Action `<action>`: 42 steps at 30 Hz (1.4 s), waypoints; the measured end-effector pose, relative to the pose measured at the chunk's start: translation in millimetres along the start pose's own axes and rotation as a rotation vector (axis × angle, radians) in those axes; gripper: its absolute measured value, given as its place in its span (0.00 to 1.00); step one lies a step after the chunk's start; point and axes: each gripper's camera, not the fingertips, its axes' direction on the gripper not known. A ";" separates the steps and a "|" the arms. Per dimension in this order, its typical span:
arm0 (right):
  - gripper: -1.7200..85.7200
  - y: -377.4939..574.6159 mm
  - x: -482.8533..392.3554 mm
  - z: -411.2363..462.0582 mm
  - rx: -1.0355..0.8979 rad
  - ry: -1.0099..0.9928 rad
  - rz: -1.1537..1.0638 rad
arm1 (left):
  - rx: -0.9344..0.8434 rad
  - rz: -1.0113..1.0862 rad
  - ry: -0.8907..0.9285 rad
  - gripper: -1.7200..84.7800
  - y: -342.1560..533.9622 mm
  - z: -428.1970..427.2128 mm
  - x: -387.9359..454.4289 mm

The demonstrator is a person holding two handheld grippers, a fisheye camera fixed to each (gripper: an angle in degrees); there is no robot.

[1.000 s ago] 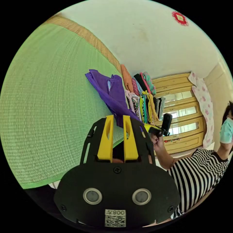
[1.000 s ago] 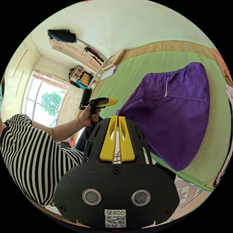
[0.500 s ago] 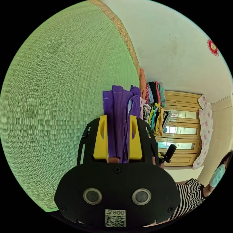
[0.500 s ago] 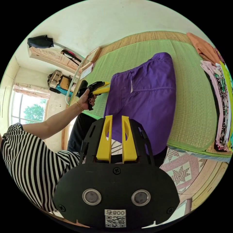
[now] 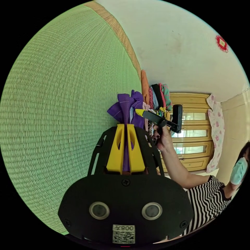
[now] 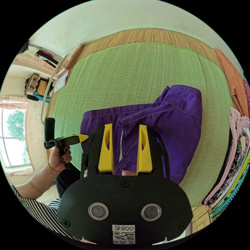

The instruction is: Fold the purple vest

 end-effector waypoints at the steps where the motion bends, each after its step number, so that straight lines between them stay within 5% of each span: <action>1: 0.17 -2.8 -3.8 7.6 -0.017 0.021 0.011 | 0.000 0.009 0.009 0.04 3.2 -0.8 -2.3; 13: 0.04 -3.3 -59.7 -83.2 0.111 -0.105 -0.090 | 0.135 0.142 0.112 0.03 78.0 -71.1 -33.7; 23: 0.04 -49.7 -138.5 -282.0 0.420 -0.327 -0.251 | 0.512 0.392 0.024 0.03 148.3 -245.8 12.6; 29: 0.04 -64.6 -96.2 -347.1 0.512 -0.384 -0.176 | 0.725 0.481 -0.006 0.03 239.5 -322.5 33.8; 36: 0.08 -67.3 16.2 -279.1 0.405 -0.347 0.073 | 0.745 0.214 -0.094 0.04 338.8 -292.3 -27.9; 42: 0.10 22.3 52.5 -114.2 0.195 -0.394 0.100 | 0.542 -0.146 -0.040 0.04 363.5 -222.2 -122.0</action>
